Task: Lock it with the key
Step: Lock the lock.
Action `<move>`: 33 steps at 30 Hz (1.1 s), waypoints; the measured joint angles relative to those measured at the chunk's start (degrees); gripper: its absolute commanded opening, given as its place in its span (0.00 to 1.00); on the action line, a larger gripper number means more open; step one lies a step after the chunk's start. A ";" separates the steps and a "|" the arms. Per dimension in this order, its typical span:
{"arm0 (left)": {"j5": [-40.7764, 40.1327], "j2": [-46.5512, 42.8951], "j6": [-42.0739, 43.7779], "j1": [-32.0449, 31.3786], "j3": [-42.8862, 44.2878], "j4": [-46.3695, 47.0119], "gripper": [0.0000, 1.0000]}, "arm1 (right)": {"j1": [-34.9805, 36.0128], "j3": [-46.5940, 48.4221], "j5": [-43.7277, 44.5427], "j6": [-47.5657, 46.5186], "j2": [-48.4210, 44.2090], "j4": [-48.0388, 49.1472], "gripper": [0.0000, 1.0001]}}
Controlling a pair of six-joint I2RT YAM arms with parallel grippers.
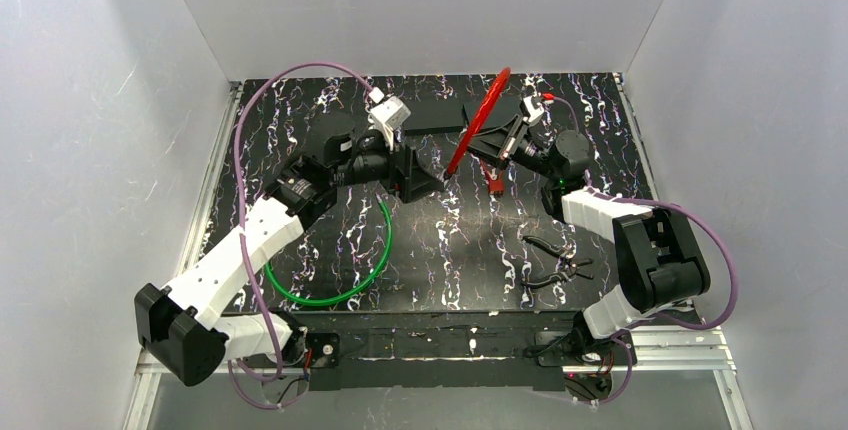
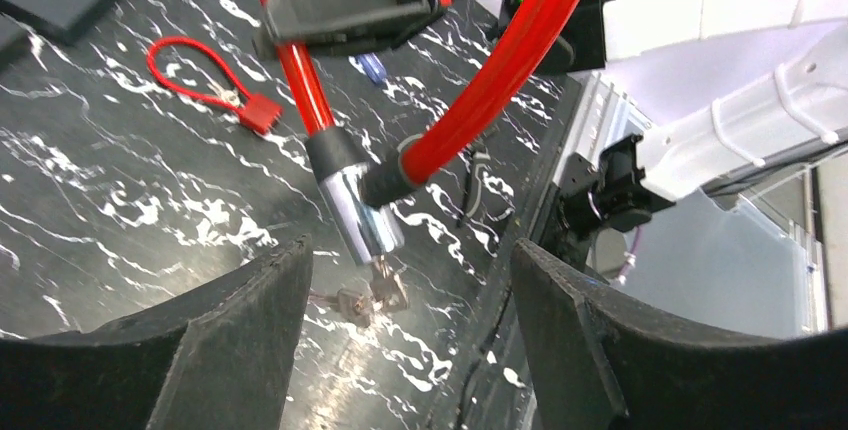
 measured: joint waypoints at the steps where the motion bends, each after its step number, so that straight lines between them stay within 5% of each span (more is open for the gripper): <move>1: -0.46 0.34 0.73 -0.12 0.69 0.08 0.72 | 0.00 0.00 -0.02 -0.53 -0.02 -0.70 0.01; 6: -3.28 2.47 4.88 -2.19 3.68 0.11 0.75 | 0.08 0.00 -0.05 -2.72 -0.43 -3.64 0.01; 9: -4.96 4.85 6.54 -3.88 6.07 0.03 0.68 | 0.42 0.00 -0.05 -3.44 -0.53 -4.40 0.01; 16: -7.68 9.53 7.62 -6.00 10.92 -1.56 0.01 | 1.41 0.00 0.13 -5.77 -1.08 -7.36 0.01; 22: -6.95 9.93 5.60 -6.03 14.44 -3.03 0.00 | 1.76 0.61 -0.07 -8.96 -2.61 -13.86 0.03; 27: -5.44 9.93 5.12 -6.27 14.73 -3.74 0.00 | 1.99 1.33 -0.68 -8.47 -2.92 -14.51 0.33; 33: -3.27 9.04 4.40 -6.70 13.91 -2.69 0.00 | 1.95 1.33 -0.20 -5.51 -2.43 -11.48 0.43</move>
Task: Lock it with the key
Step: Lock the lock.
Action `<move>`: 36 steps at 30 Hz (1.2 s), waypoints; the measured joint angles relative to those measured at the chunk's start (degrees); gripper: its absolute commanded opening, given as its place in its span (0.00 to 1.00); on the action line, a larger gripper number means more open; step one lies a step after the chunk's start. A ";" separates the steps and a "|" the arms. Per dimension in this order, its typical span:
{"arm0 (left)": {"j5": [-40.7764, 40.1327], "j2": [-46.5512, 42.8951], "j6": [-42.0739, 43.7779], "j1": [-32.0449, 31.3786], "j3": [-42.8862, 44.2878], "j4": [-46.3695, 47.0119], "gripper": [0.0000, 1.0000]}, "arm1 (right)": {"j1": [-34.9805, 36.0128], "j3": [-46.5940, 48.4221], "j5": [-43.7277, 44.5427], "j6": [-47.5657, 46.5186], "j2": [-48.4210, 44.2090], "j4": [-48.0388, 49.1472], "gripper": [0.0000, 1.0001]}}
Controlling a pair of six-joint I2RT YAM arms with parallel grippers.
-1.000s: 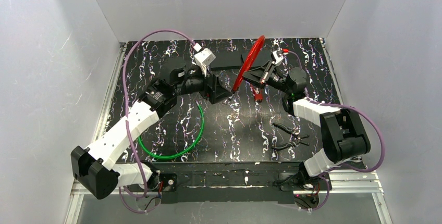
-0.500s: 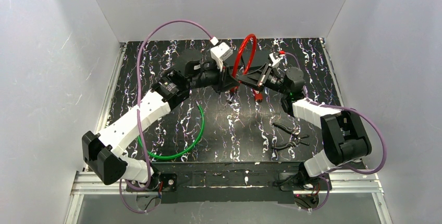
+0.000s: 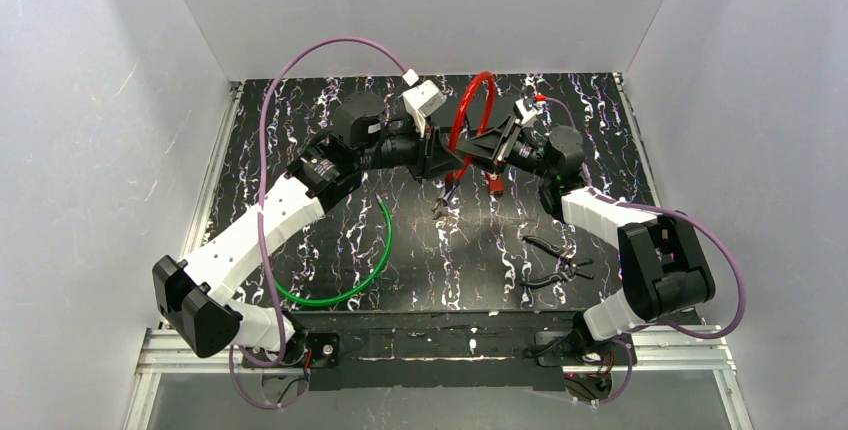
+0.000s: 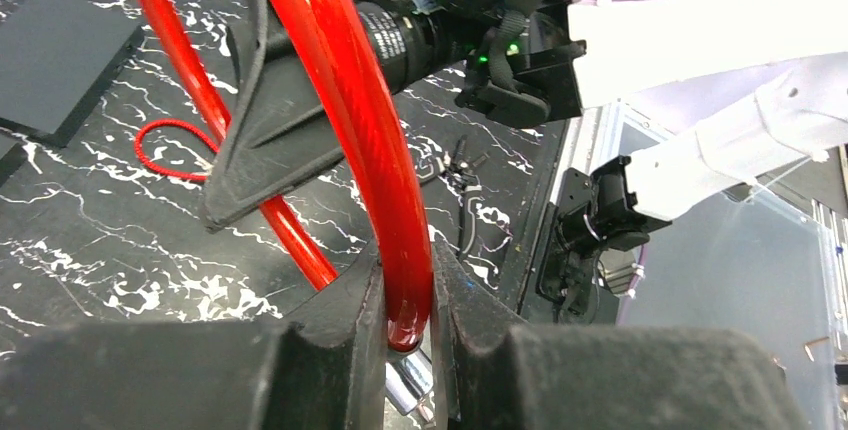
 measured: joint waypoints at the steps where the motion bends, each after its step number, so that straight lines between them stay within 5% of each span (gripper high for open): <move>1: 0.37 -0.18 -0.03 -0.07 -0.18 0.04 0.00 | 0.00 0.00 0.09 0.19 0.00 0.23 0.42; 9: 1.23 -0.23 0.64 -0.25 -0.27 0.34 0.00 | 0.41 0.00 0.30 0.38 0.00 1.07 0.02; 12: 0.37 -0.23 1.60 -0.28 -0.29 -0.68 0.01 | 0.45 0.00 0.43 0.23 0.00 1.17 0.01; 17: -0.82 -1.49 4.19 -0.28 -2.28 -3.30 0.34 | 0.16 0.00 0.64 0.15 0.00 1.22 0.01; 22: -1.35 -5.53 5.56 0.27 -8.14 -7.82 0.45 | -1.20 0.00 1.02 0.70 0.00 1.50 0.01; 36: -1.31 -8.68 4.49 1.73 -14.87 -10.54 0.45 | -1.92 0.00 1.44 -0.36 0.00 1.38 0.01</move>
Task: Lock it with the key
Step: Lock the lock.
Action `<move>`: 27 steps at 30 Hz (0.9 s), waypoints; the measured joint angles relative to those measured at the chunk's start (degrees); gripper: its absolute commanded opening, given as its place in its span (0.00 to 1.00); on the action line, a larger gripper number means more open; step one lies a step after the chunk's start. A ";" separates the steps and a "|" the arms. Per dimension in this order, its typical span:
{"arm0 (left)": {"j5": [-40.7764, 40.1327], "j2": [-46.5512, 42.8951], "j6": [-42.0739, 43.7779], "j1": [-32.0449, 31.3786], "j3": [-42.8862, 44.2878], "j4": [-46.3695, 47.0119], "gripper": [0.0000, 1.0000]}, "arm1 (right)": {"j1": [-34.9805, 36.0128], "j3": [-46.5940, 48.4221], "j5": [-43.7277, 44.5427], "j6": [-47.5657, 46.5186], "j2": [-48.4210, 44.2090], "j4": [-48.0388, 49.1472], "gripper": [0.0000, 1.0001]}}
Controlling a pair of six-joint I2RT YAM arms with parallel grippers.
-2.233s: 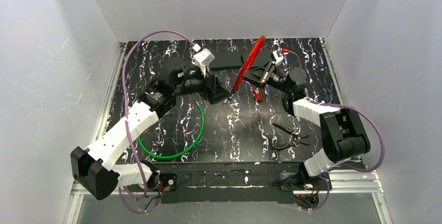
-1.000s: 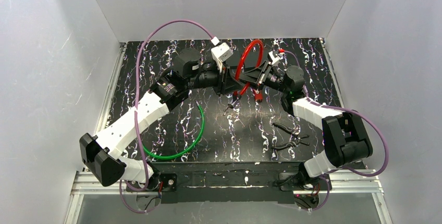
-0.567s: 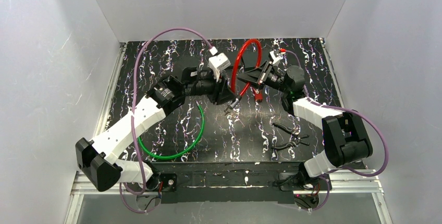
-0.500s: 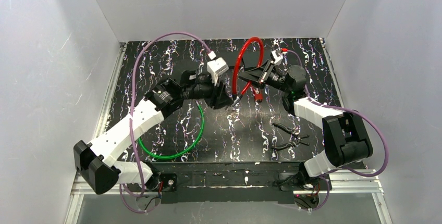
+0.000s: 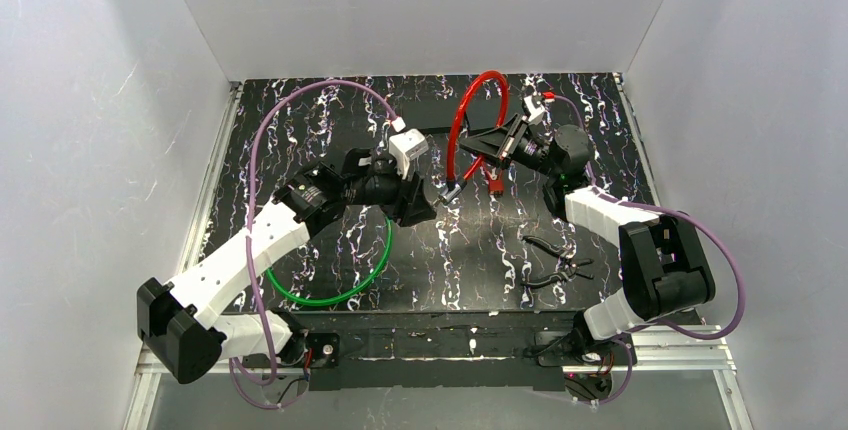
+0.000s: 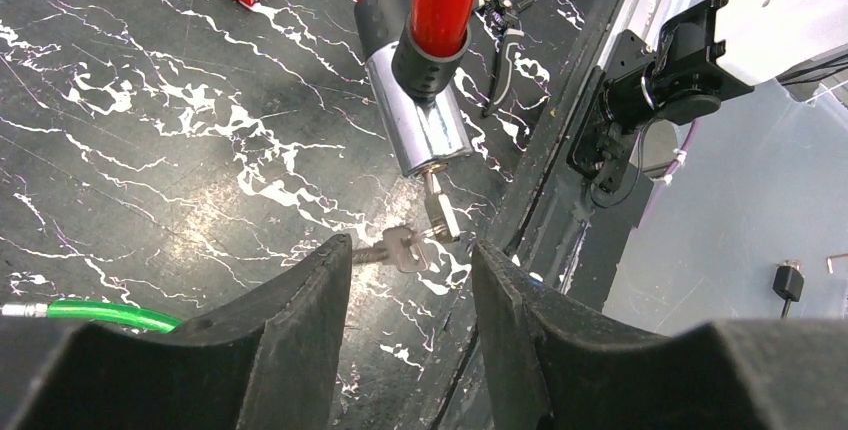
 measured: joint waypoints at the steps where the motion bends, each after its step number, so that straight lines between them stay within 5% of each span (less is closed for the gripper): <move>1: 0.01 0.04 -0.13 0.00 0.00 0.12 0.46 | 0.00 0.00 0.00 -0.24 0.00 -0.08 0.01; 6: 0.58 0.79 -0.86 0.00 0.20 0.49 0.41 | 0.00 0.00 0.00 -1.58 0.00 -1.11 0.01; 14: 0.48 2.60 -2.32 -0.03 0.33 0.72 0.01 | 0.04 0.00 0.02 -3.01 0.00 -3.23 0.01; 27: -1.74 1.72 -4.90 -0.55 -3.79 3.91 0.00 | -1.05 3.44 0.05 -6.84 0.00 -11.78 0.01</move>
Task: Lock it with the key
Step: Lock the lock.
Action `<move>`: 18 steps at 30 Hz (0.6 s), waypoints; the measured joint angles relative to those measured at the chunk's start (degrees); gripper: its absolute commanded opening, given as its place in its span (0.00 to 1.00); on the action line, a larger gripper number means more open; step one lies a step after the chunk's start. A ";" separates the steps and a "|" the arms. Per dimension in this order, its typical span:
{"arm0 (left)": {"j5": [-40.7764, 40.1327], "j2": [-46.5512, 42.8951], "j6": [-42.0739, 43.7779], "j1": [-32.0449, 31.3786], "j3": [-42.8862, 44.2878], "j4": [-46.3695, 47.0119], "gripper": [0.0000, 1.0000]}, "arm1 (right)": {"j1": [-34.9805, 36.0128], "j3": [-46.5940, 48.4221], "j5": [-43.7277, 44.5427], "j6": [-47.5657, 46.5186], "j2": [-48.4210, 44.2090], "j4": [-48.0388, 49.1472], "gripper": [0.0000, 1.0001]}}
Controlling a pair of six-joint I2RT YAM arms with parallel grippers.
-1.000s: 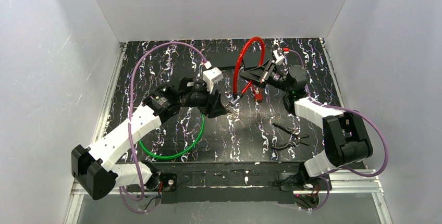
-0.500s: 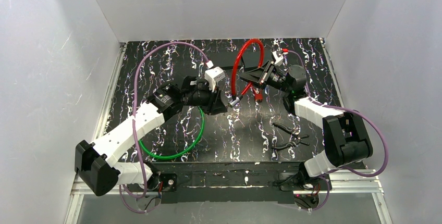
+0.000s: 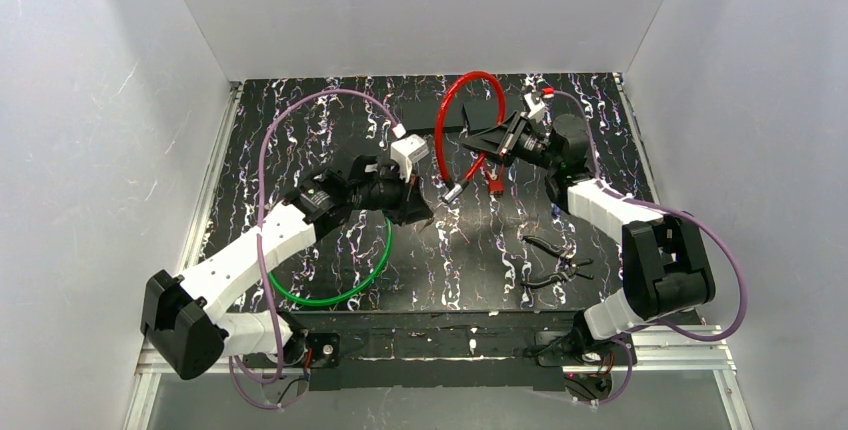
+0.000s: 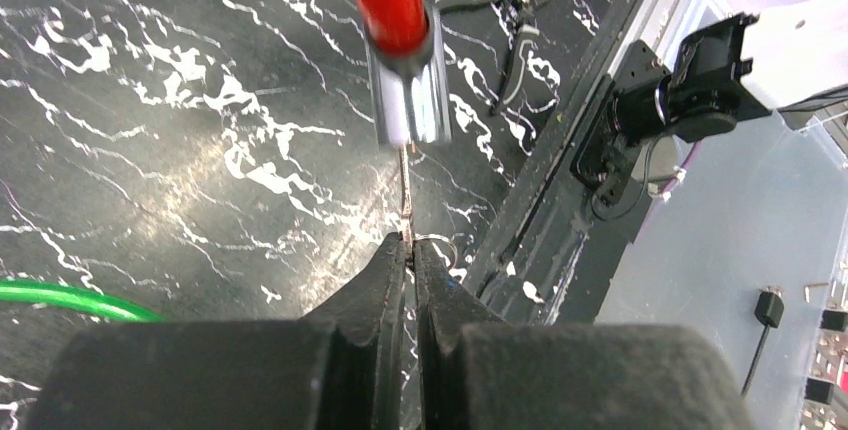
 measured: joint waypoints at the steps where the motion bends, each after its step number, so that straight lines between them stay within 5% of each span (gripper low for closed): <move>1: -0.02 -0.36 -0.34 0.00 -0.62 0.33 0.00 | -0.19 0.52 -0.02 -0.27 0.02 -0.55 0.01; 11: 1.06 -3.31 -4.15 -0.54 -7.72 -2.38 0.00 | -5.58 6.10 2.99 -2.48 1.20 -1.91 0.01; 18: 2.33 -6.78 -7.51 2.86 -9.09 -1.58 0.00 | -5.18 11.17 4.17 -16.60 1.51 -16.16 0.01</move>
